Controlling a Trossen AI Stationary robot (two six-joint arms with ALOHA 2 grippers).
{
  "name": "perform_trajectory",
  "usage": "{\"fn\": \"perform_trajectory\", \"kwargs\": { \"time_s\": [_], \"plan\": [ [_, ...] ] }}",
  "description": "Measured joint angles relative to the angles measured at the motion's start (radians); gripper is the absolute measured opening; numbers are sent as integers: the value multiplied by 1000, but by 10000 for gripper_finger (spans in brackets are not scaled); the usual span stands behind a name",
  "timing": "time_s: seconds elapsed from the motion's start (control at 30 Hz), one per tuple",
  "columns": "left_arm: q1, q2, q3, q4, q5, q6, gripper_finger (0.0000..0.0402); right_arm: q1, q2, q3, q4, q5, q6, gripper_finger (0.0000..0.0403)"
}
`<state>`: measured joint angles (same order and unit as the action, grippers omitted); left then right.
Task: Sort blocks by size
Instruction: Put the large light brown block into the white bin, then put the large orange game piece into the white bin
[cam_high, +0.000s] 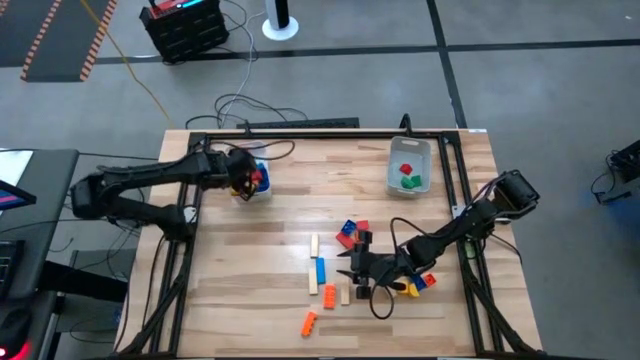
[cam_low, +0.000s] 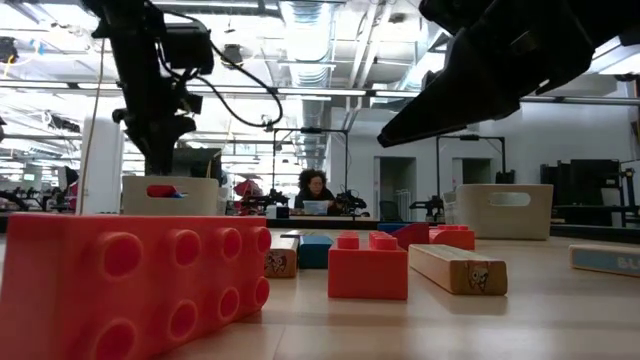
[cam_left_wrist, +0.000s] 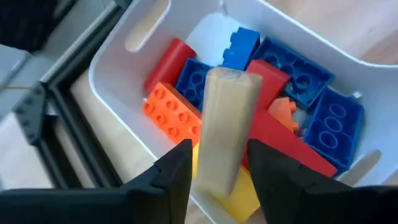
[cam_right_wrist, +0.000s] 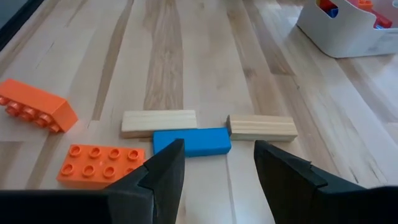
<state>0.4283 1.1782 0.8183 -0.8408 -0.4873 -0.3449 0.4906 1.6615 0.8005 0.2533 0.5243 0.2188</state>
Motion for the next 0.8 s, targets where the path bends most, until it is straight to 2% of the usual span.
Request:
{"fn": "perform_trajectory", "kwargs": {
  "time_s": [0.2,0.43,0.53,0.67,0.8],
  "plan": [
    [33,0,-12,20,48,45,164,8,0,0,-13,0,28,221],
    [33,0,-12,-3,148,103,164,19,0,0,-14,0,50,221],
    [20,0,-12,17,229,147,164,21,0,0,-14,0,54,221],
    [-52,-4,-12,133,323,201,164,20,0,0,-32,0,70,221],
    [-180,0,-12,260,289,230,164,16,0,0,-34,0,72,221]
  ]
}}
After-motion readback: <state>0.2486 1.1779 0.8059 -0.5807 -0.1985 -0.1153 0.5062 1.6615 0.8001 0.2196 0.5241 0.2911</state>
